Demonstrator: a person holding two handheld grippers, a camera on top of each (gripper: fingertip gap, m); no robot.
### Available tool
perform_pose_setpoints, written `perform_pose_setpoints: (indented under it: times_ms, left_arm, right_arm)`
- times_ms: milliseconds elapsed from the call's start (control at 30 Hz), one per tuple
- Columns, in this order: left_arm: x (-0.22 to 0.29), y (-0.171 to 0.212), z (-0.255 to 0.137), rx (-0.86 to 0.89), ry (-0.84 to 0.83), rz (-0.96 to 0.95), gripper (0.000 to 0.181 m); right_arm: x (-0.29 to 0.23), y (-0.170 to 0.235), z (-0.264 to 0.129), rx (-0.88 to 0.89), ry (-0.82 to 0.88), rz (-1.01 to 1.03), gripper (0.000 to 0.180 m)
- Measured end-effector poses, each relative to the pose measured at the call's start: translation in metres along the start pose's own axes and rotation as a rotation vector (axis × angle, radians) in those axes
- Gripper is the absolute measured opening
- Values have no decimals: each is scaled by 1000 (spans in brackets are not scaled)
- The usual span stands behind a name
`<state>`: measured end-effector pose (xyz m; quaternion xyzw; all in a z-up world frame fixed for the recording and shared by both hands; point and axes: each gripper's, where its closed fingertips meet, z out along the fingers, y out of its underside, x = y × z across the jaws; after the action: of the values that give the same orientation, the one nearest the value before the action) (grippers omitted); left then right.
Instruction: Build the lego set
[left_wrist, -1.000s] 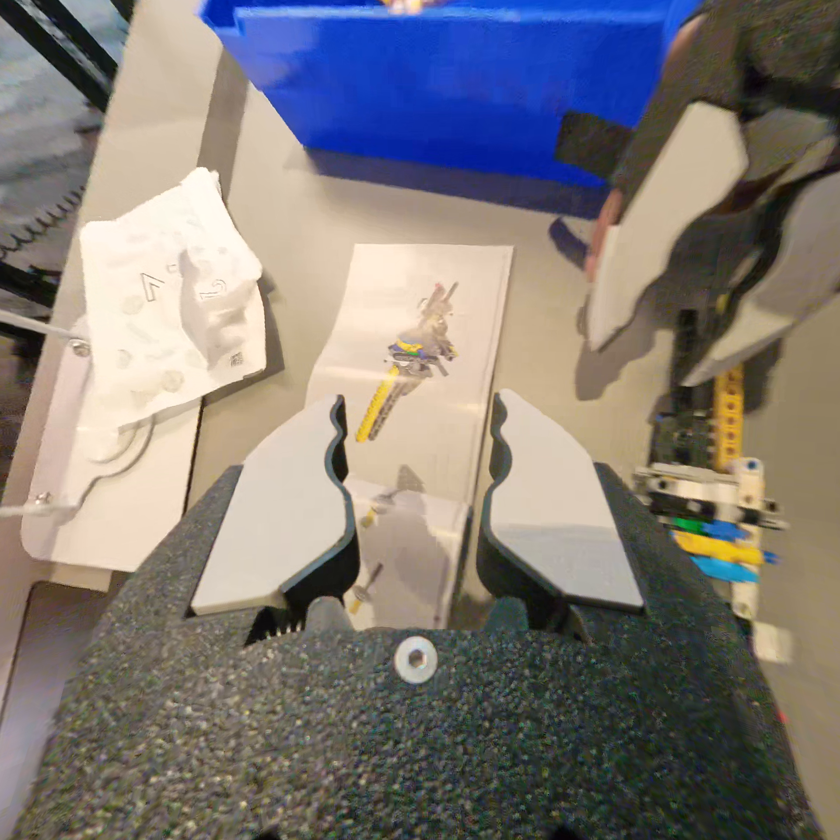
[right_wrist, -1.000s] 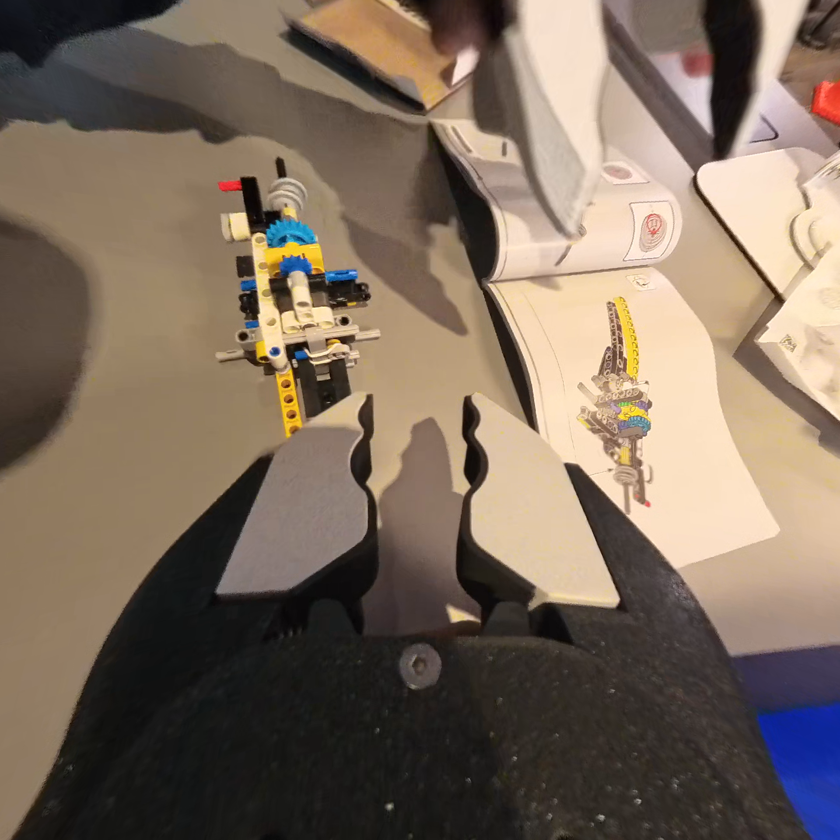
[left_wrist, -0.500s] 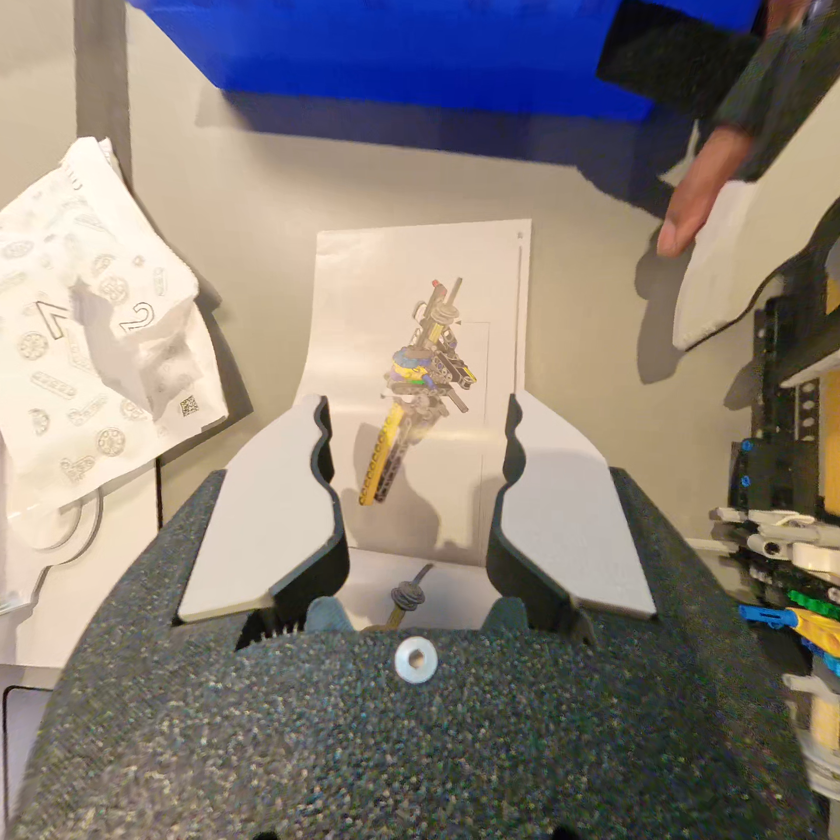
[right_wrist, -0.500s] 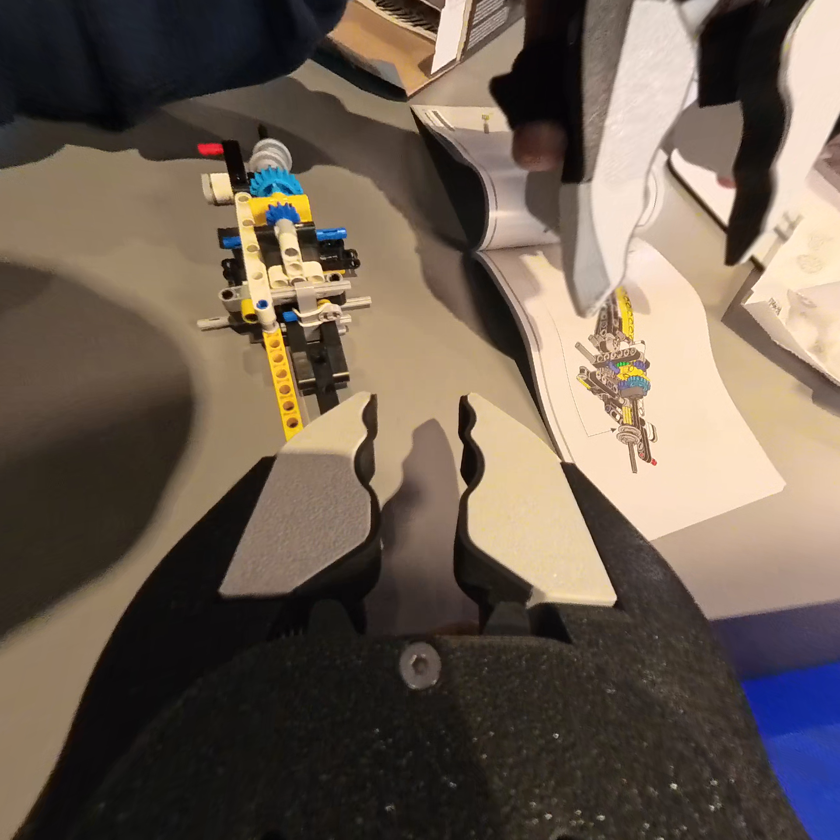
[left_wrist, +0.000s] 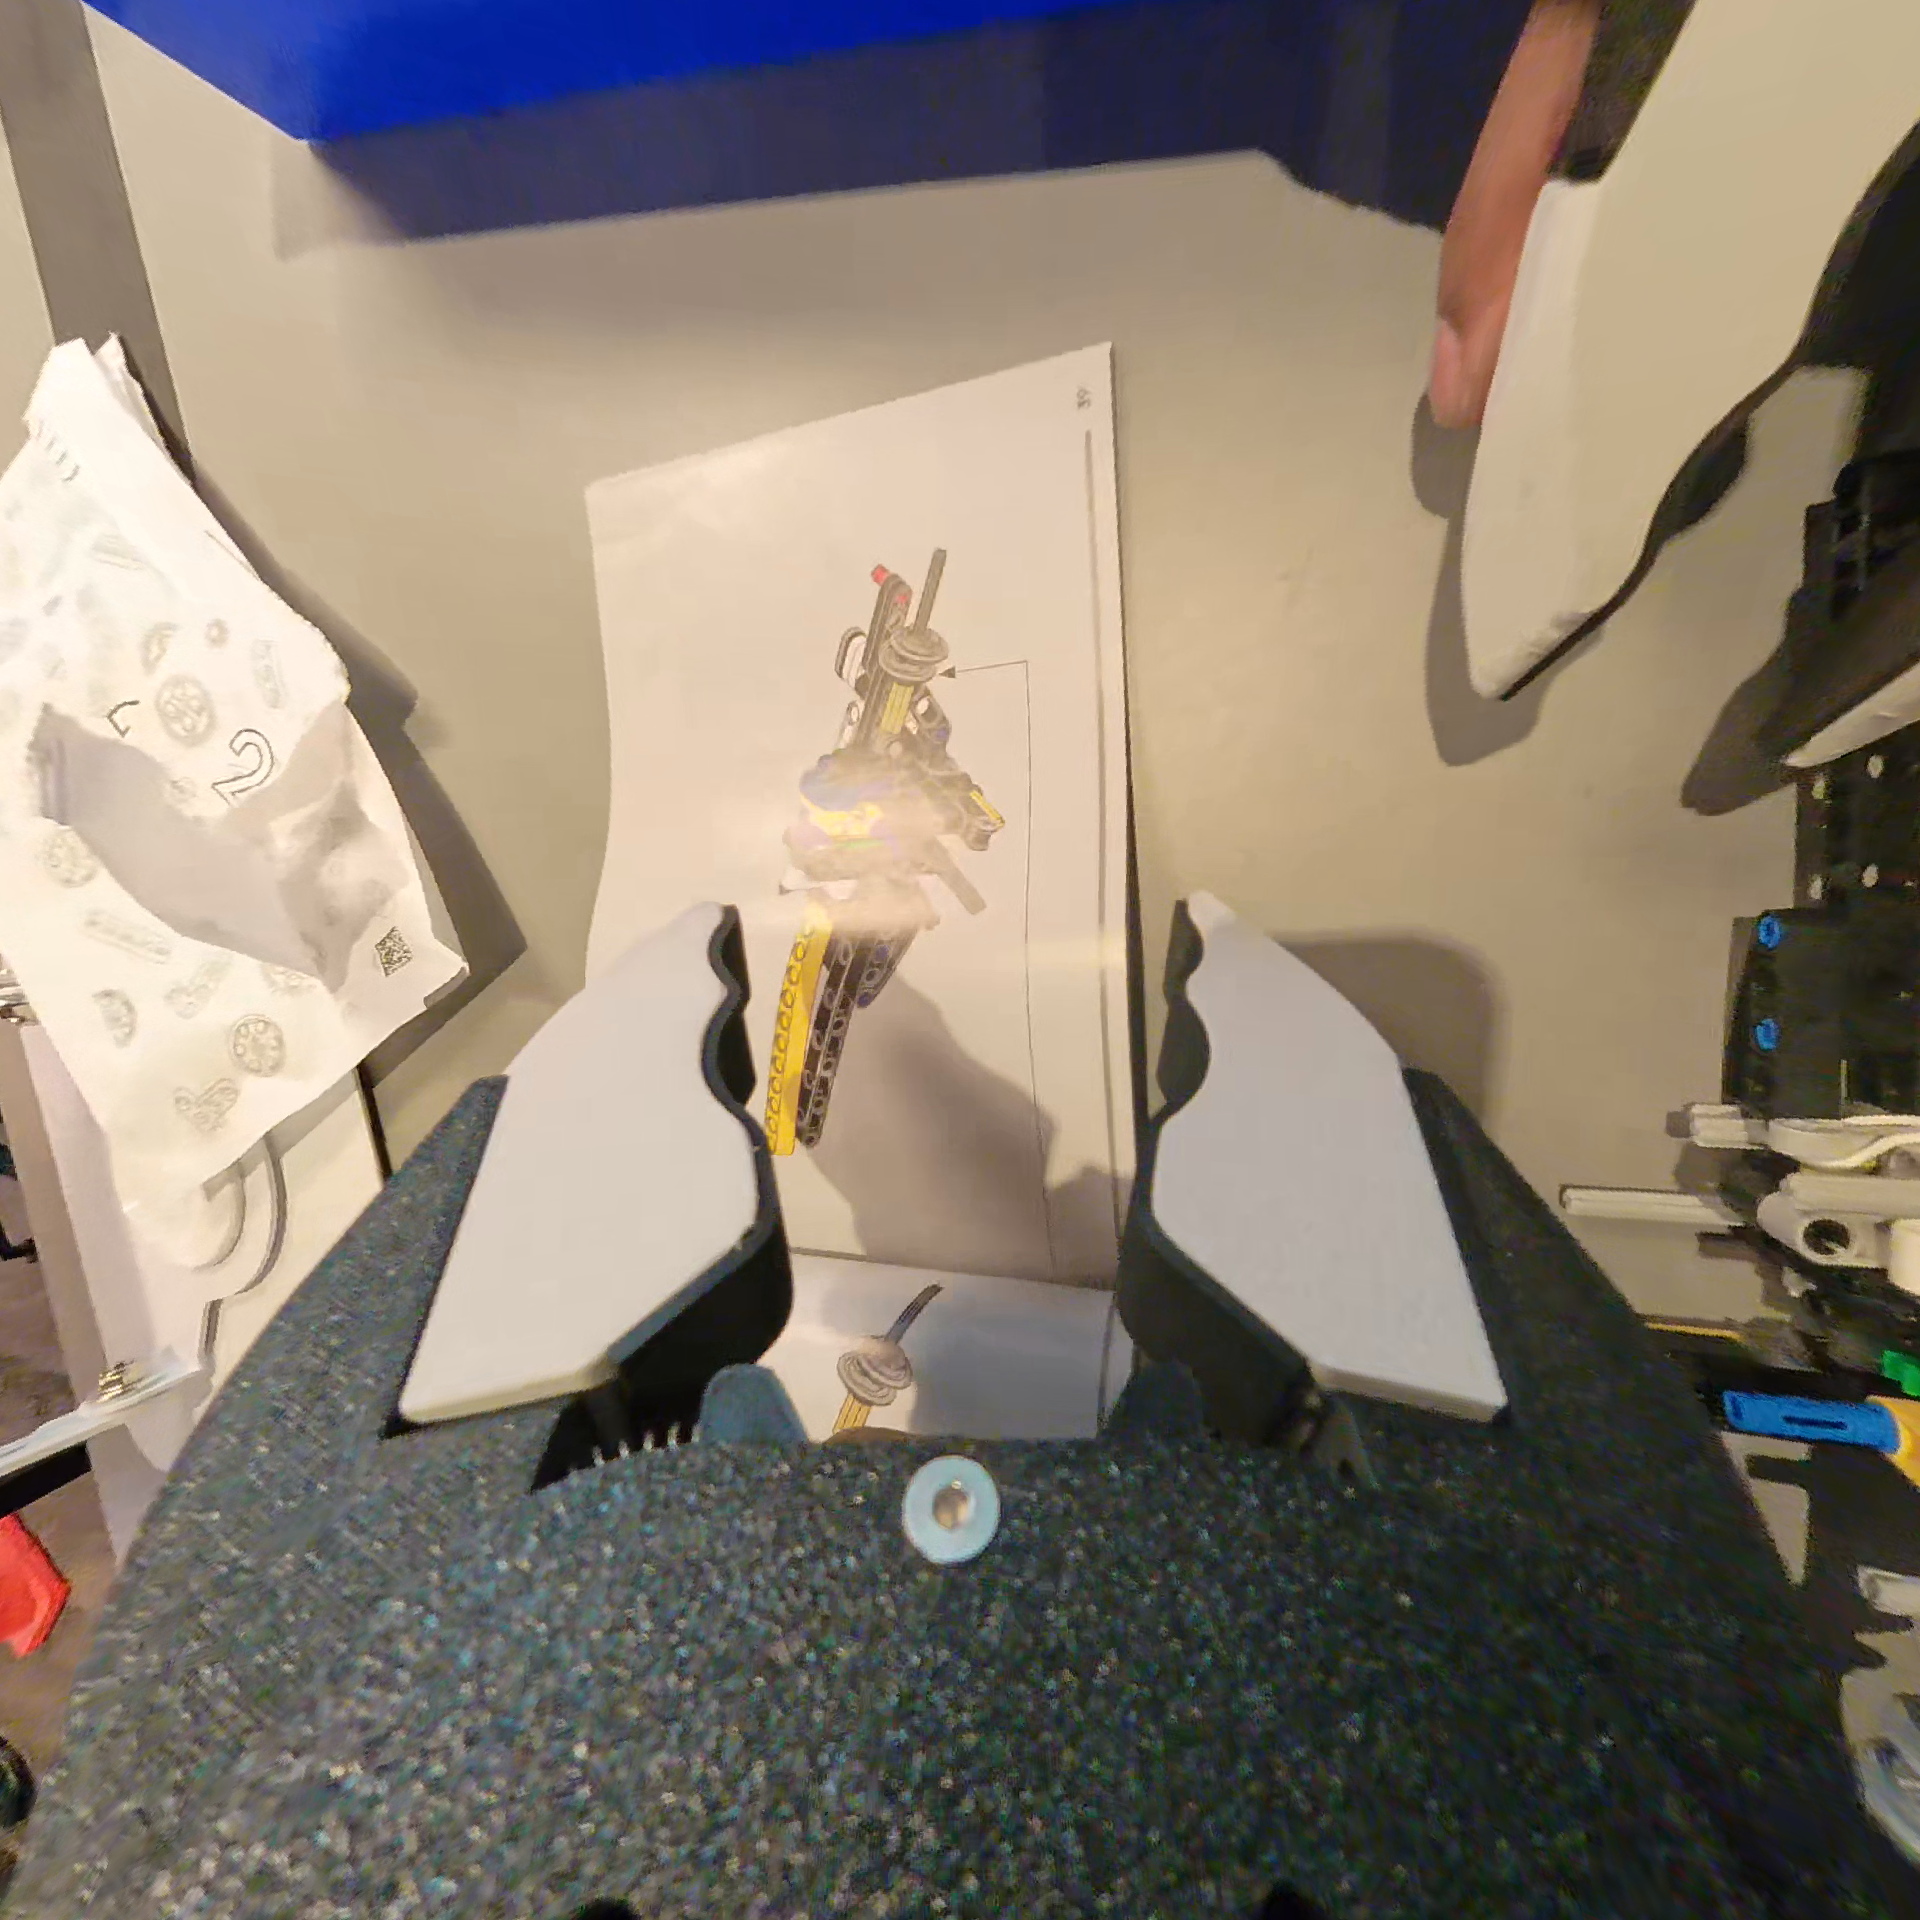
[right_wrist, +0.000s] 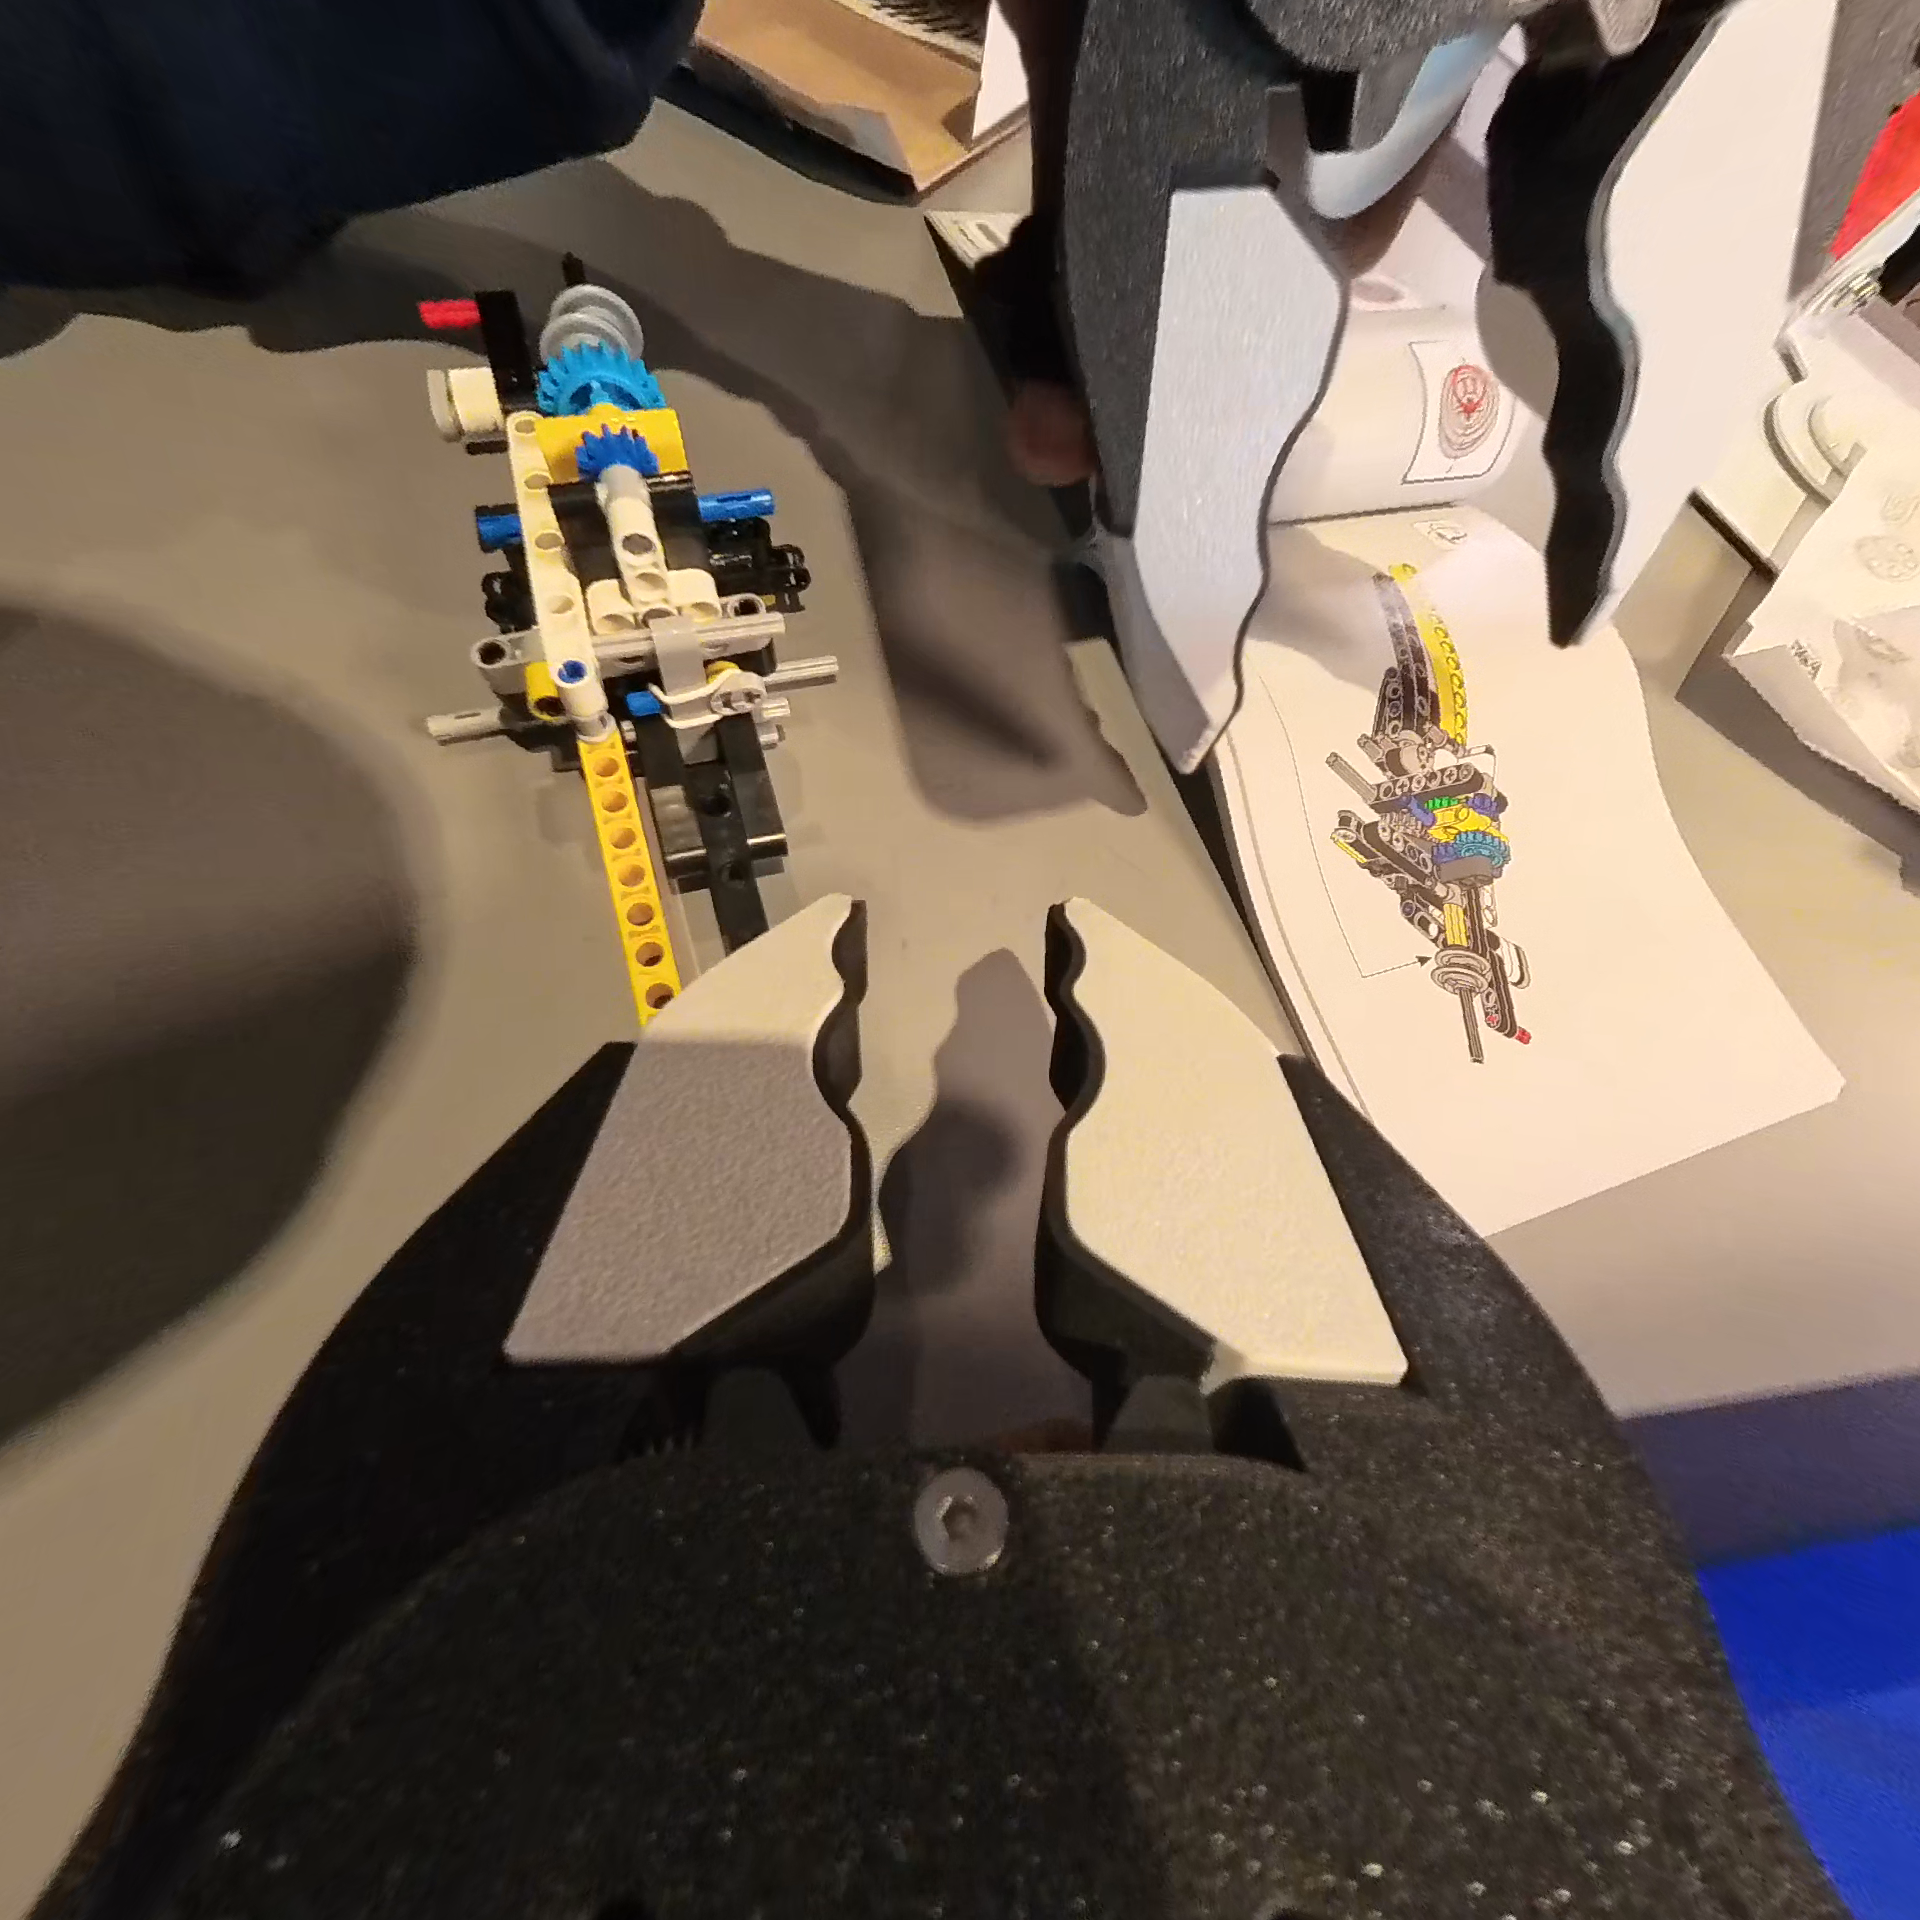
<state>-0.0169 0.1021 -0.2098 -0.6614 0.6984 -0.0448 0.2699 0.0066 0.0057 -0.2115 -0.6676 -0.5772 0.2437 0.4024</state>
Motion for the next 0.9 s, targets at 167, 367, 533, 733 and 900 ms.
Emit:
perform_pose_setpoints:
  times_ms: [167, 367, 533, 733, 900]
  left_arm:
    - [0, 2, 6, -25, -5, 7, 77]
    - [-3, 4, 6, -34, -9, -21, 73]
    - [-5, 3, 5, -27, -8, -41, 70]
    - [-2, 2, 5, -24, 5, -35, 70]
    - [1, 1, 7, -37, 8, -17, 70]
  right_arm:
    - [0, 1, 0, -3, -5, 3, 32]
    - [-1, 1, 1, -6, -11, 2, 32]
    - [-1, 2, 1, -7, -14, 4, 32]
    - [-1, 2, 1, -10, -18, 5, 31]
    - [-2, 2, 1, -11, -21, 5, 31]
